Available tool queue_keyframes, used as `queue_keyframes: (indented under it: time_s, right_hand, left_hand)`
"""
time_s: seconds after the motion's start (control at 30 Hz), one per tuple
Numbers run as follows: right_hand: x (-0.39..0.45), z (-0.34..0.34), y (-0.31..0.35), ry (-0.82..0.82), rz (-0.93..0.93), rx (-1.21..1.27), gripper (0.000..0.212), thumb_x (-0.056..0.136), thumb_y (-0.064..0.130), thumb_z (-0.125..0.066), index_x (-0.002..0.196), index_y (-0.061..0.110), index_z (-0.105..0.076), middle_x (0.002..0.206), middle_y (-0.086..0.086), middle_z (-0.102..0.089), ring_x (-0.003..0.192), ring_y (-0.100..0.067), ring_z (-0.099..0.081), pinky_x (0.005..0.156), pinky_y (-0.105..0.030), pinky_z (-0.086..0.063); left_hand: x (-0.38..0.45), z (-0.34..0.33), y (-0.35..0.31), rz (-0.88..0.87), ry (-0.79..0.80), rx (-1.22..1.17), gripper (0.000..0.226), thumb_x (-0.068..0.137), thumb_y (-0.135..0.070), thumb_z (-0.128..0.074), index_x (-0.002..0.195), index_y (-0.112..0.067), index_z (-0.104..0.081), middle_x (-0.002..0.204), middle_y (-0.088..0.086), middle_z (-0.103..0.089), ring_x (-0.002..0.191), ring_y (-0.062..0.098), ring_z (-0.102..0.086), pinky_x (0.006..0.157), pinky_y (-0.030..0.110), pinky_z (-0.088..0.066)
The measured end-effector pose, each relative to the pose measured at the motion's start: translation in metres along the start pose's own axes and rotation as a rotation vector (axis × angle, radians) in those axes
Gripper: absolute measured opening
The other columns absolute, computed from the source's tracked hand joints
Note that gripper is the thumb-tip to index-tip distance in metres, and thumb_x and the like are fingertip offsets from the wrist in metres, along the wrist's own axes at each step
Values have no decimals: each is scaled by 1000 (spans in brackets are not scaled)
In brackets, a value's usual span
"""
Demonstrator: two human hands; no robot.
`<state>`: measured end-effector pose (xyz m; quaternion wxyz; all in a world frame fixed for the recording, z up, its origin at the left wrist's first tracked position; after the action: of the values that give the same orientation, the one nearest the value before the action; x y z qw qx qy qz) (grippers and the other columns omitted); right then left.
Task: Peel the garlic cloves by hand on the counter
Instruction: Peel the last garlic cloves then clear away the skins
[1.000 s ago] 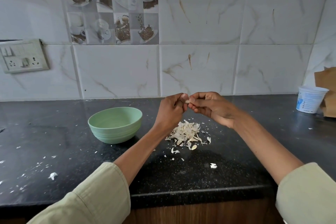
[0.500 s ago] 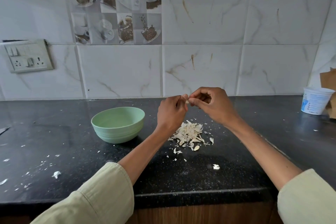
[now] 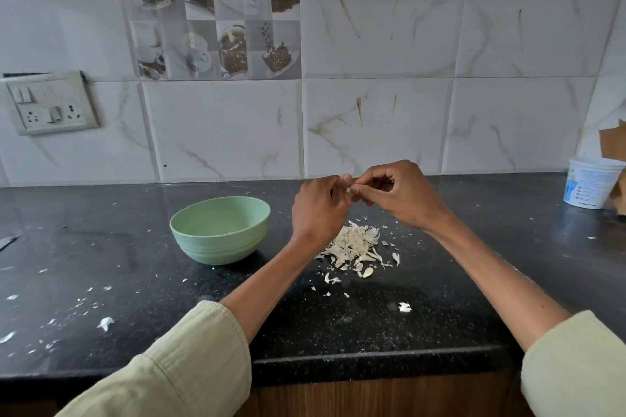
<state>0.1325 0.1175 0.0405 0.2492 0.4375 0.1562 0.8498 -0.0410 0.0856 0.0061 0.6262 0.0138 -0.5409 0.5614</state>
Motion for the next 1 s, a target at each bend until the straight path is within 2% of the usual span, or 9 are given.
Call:
queue_keyframes:
  time_s: [0.07,0.27,0.4,0.47,0.6,0.77,0.9,1.0]
  right_hand:
    - [0,0,0,0,-3,-3,3,93,17,-81,94,15,-83,81,7,-80,72,-10,-75,71,-20,-59]
    - [0,-2,-3,-49,-21,-34,4,92,14,-82,89,17,-82,77,5,-77,73,-15,-74,73,-30,-62]
    - [0,-1,-2,-55,-19,-44,4,93,15,-80,93,19,-80,80,8,-77,75,-10,-72,71,-22,-57]
    - [0,1,0,-42,-6,-33,5,93,15,-81,97,17,-80,84,8,-78,79,-8,-74,73,-19,-57]
    - [-1,4,2,-27,9,-27,14,88,17,-86,102,17,-81,90,6,-80,83,-9,-75,76,-23,-60]
    - [0,5,3,-44,12,-22,13,84,14,-88,95,15,-81,86,6,-80,82,-9,-76,80,-30,-63]
    - [-1,5,4,-26,16,-13,13,85,12,-88,94,15,-80,86,6,-80,82,-10,-77,80,-31,-63]
    - [-2,5,5,-14,23,-16,13,85,11,-88,95,15,-80,87,6,-80,82,-11,-77,81,-32,-64]
  left_hand:
    - [0,0,0,-2,-1,1,46,105,-27,-51,59,-32,-54,63,-7,-66,59,24,-62,59,42,-54]
    - [-2,-2,-2,-21,29,35,39,100,-36,-45,62,-32,-53,61,-2,-64,61,30,-62,60,45,-55]
    - [-3,-2,-3,-6,48,16,37,99,-41,-44,68,-25,-58,60,-4,-63,60,29,-62,59,43,-53]
    - [-2,-1,-2,3,37,23,37,103,-36,-47,70,-23,-61,61,-6,-63,59,25,-60,58,40,-50]
    - [-2,1,-1,10,22,52,38,108,-31,-47,73,-22,-61,68,-7,-68,62,20,-62,58,39,-49]
    - [-2,2,-1,8,20,39,34,107,-26,-48,76,-22,-60,69,-12,-67,61,16,-59,57,36,-45]
    - [-2,2,-1,-16,23,56,37,109,-36,-46,77,-21,-58,70,-4,-68,64,21,-63,60,41,-52]
    - [-4,3,-3,-51,17,96,36,109,-36,-46,78,-21,-56,70,-7,-68,67,24,-64,60,41,-52]
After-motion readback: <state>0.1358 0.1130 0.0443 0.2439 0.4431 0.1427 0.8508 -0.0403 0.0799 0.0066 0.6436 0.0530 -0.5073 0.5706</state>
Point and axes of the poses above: each hand's wrist, its own x-axis towards the middle knuckle, its own z-axis out of the back of the hand, y = z × x, the point moved 1 cm from there along x, towards the middle knuckle
